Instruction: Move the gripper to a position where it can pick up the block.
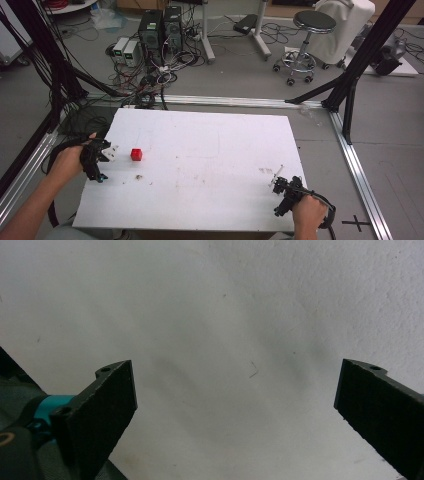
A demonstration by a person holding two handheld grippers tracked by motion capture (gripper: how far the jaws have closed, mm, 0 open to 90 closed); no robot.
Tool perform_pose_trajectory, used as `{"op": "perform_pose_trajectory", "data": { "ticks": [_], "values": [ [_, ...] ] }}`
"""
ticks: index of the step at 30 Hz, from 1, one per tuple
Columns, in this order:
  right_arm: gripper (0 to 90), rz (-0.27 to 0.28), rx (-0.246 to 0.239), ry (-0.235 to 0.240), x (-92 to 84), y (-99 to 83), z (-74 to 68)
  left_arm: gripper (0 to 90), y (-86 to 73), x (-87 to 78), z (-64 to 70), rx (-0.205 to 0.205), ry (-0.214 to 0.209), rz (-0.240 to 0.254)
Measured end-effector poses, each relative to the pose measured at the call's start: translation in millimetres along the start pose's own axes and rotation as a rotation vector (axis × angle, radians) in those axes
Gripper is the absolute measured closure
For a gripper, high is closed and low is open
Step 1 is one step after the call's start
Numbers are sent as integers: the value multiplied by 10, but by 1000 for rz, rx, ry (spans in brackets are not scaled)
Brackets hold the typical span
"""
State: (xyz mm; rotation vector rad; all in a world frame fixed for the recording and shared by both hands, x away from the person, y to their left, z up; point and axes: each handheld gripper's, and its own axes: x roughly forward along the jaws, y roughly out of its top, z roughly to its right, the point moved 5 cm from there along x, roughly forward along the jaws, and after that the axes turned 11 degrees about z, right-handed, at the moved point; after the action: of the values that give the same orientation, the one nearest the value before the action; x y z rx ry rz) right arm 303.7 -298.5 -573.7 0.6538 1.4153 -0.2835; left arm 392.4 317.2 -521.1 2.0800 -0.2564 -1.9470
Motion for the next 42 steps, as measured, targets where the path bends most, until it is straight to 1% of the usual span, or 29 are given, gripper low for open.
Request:
{"op": "perform_pose_trajectory", "data": {
  "ticks": [1, 2, 7, 10, 11, 13, 14, 15, 18, 21, 22, 23, 26, 27, 29, 33, 37, 38, 40, 42],
  "values": [
    [26, 1, -1, 1, 1, 0, 1, 222, 0, 0, 0, 0, 0, 0],
    [26, 2, -2, -1, 1, 1, 3, 222, 31, -48, -53, 2, 9, -4],
    [26, -2, -6, 3, 10, 9, -2, 222, 114, -144, -179, 11, 25, -13],
    [26, -2, -3, 3, 7, 15, -6, 222, 160, -166, -251, 13, 33, -20],
    [26, -1, -3, 3, 5, 15, -6, 222, 160, -166, -251, 13, 33, -20],
    [26, 1, -6, 2, 6, 14, -4, 222, 212, -177, -319, 21, 32, -27],
    [25, 1, -6, 3, 6, 13, -2, 222, 212, -177, -319, 21, 32, -27],
    [26, 1, -5, 4, 6, 12, -4, 222, 249, -185, -359, 28, 32, -33],
    [26, 1, -1, 5, 4, 10, -6, 222, 289, -189, -393, 32, 30, -39],
    [26, 2, 2, 3, 0, 7, -6, 222, 372, -195, -468, 51, 32, -46],
    [26, 2, 2, 3, 0, 7, -6, 222, 372, -195, -468, 51, 32, -46],
    [26, 1, 3, 5, 3, 5, -7, 222, 409, -186, -498, 57, 27, -53],
    [26, 3, -3, 7, 8, 3, -2, 222, 444, -167, -521, 61, 24, -58],
    [25, 4, -5, 5, 8, 4, 1, 222, 481, -142, -545, 65, 21, -59],
    [26, 3, 3, 7, 8, 6, -8, 222, 514, -112, -570, 73, 17, -68],
    [26, 7, -6, 6, 20, 15, -11, 222, 561, -51, -592, 77, 8, -72],
    [26, 7, -8, 8, 14, 12, -10, 222, 647, 39, -608, 94, -12, -78],
    [26, 7, 0, 9, 12, 10, -14, 222, 647, 39, -608, 94, -12, -78],
    [26, 7, 1, 9, 13, 4, -14, 222, 683, 93, -625, 109, -20, -87],
    [26, 7, 1, 9, 13, 4, -15, 222, 693, 114, -630, 112, -24, -87]
  ]
}}
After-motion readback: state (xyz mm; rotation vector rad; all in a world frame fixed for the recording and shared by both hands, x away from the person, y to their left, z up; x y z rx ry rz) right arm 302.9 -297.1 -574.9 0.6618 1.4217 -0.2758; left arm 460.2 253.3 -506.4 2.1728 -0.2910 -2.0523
